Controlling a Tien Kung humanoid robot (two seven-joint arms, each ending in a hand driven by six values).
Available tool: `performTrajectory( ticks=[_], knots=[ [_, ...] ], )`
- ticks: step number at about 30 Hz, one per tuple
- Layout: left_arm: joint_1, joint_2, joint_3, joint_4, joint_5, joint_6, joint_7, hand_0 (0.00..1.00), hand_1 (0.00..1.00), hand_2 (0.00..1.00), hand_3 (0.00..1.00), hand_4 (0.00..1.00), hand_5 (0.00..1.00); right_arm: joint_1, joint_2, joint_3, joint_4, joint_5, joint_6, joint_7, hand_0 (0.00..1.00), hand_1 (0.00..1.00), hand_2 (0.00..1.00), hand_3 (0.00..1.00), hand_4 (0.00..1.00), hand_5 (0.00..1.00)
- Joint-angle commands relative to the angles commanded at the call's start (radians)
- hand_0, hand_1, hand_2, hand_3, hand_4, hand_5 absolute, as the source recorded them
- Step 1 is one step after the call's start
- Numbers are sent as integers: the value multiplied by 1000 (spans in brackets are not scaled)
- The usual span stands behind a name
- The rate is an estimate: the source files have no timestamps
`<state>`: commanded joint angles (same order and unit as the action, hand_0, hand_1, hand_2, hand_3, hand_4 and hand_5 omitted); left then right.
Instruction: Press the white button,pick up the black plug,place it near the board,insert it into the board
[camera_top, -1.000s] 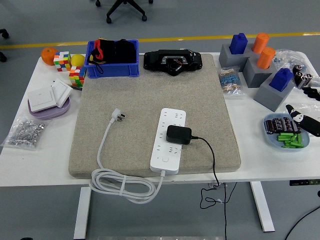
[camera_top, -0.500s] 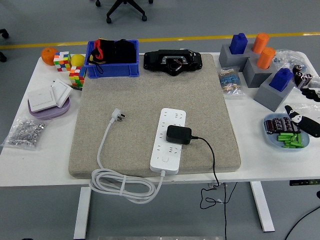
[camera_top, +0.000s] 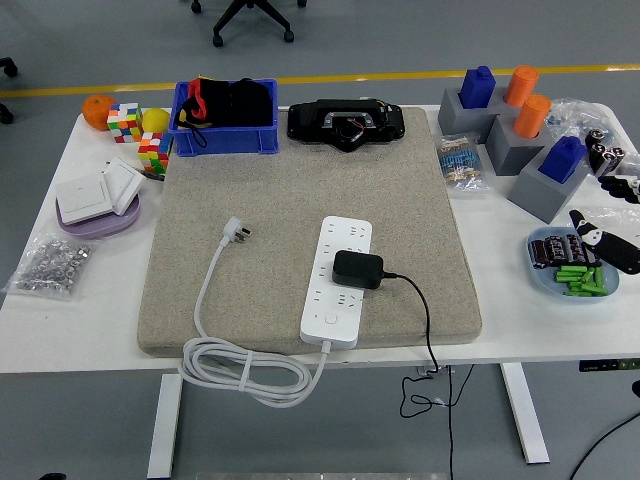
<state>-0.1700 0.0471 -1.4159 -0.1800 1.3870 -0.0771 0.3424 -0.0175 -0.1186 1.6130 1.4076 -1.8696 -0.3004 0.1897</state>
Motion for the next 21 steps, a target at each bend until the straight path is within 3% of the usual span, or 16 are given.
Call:
performTrajectory(
  ticks=[21],
  knots=[
    [6, -6, -7, 0, -3, 3, -2, 773, 711, 668, 734, 656, 564, -10, 8, 8, 4, -4, 2, -7, 748, 663, 664, 624, 839, 212]
  ],
)
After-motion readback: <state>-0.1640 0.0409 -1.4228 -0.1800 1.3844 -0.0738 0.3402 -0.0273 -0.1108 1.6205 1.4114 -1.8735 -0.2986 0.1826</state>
